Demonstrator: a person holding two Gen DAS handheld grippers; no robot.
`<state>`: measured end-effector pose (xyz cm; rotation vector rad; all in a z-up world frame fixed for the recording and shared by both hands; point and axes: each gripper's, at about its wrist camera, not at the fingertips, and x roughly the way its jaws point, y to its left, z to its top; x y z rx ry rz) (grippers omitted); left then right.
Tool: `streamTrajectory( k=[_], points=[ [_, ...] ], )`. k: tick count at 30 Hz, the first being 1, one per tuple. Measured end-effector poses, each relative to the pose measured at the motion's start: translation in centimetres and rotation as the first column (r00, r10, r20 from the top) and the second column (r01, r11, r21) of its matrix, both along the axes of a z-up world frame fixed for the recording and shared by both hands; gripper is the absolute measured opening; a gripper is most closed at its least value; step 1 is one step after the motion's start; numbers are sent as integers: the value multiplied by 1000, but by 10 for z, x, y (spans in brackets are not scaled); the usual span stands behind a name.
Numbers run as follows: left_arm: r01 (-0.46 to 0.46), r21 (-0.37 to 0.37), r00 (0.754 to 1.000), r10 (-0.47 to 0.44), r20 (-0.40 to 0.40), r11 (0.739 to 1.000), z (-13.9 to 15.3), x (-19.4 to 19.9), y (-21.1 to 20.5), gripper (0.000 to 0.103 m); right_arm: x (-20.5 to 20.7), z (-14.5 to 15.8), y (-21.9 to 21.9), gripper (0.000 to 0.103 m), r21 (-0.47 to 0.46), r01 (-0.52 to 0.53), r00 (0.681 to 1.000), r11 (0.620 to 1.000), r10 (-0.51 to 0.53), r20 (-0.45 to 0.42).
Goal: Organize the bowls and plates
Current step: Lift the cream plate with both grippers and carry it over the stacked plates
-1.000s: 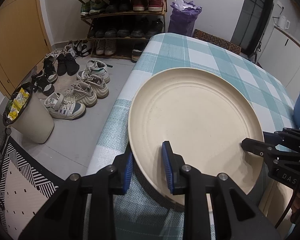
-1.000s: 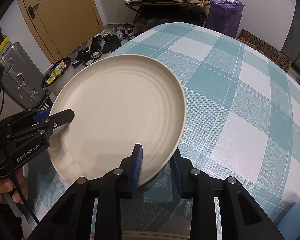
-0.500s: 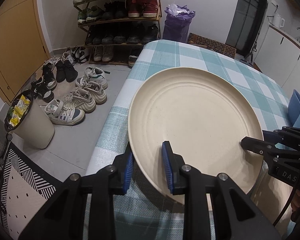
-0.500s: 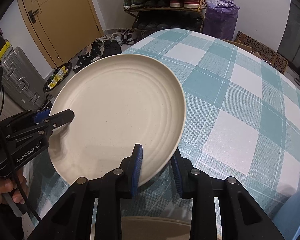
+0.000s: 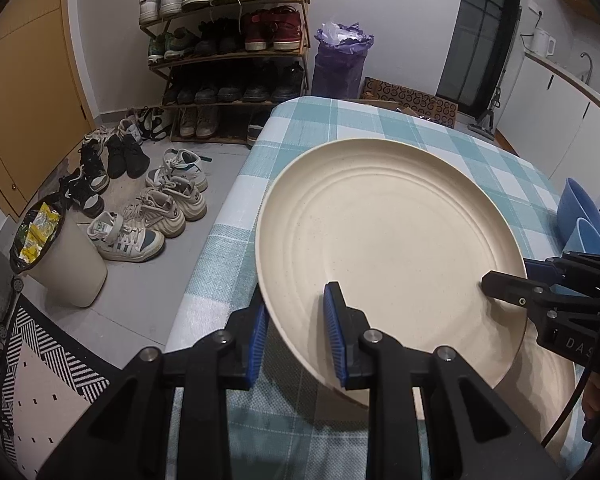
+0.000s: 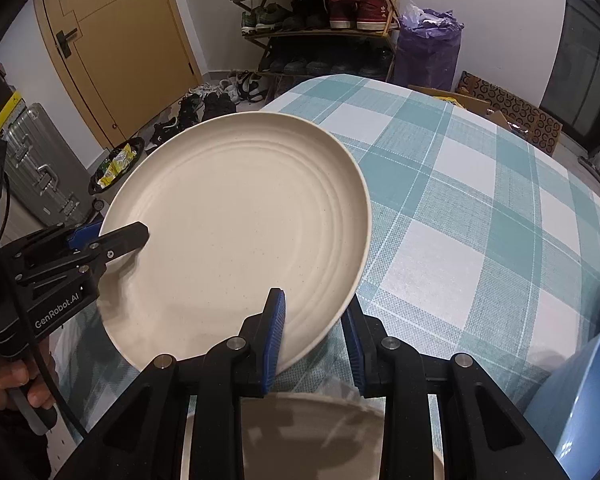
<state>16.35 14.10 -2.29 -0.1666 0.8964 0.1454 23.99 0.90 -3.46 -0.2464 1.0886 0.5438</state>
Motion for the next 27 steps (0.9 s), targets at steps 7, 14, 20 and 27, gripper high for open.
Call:
streamTrajectory(
  k=[7, 14, 20, 27],
  points=[
    [14, 7, 1000, -15, 22, 1000, 12, -11, -9, 26, -14, 14, -7, 29, 5, 7, 1000, 1000, -7, 21],
    [34, 5, 999, -34, 40, 999, 19, -21, -18, 26, -27, 26, -17, 29, 1, 19, 999, 1000, -19, 45],
    [53, 14, 998, -54, 44, 998, 23, -27, -28, 26, -41, 31, -26, 29, -4, 35, 998, 999, -35, 55],
    [76, 24, 996, -78, 51, 997, 27, -35, -40, 26, -54, 35, -39, 29, 9, 54, 997, 999, -54, 61]
  ],
)
